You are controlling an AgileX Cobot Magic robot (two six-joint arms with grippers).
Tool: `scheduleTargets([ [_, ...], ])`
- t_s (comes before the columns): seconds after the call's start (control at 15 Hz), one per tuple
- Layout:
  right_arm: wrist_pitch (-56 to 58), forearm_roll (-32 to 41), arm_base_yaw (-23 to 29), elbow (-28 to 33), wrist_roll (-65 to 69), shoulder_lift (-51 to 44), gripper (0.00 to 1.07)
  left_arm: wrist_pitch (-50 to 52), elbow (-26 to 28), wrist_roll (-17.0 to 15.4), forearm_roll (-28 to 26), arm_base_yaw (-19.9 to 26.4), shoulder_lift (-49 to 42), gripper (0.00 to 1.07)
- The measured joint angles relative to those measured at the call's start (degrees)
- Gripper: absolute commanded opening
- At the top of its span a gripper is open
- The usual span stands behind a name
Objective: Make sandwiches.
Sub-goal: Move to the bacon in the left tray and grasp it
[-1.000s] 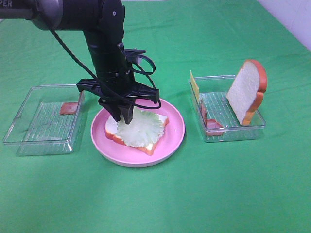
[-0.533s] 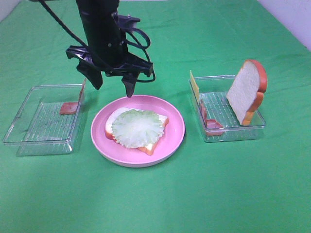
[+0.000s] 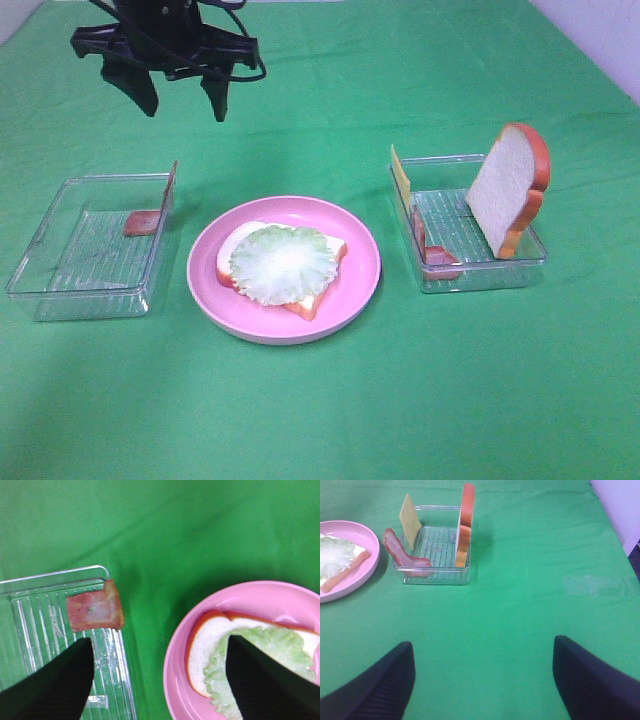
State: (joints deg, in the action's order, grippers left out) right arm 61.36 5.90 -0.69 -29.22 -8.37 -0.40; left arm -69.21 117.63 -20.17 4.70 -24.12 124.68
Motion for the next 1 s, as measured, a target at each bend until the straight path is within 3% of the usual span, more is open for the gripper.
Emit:
scheduleTargets([
  [0.13,0.0,0.0,0.0,0.0,0.0,0.0,0.73,-0.1,0.0,0.0,-0.7,3.3,0.0,0.71],
  [0.33,0.0,0.0,0.0,0.0,0.0,0.0,0.73,-0.2,-0.4,0.0,-0.9,4.7,0.7,0.71],
  [0.6,0.0,0.0,0.0,0.0,0.0,0.0,0.73,-0.4,-4.6,0.0,-1.4,5.0,3.3,0.71],
  [0.8,0.0,0.0,0.0,0.0,0.0,0.0,0.73,-0.6,-4.8,0.0,-1.3,5.0,4.8,0.71],
  [1.0,0.0,0.0,0.0,0.0,0.0,0.0,0.73,-0.6,-4.8,0.0,-0.9,5.0,7.2,0.6],
])
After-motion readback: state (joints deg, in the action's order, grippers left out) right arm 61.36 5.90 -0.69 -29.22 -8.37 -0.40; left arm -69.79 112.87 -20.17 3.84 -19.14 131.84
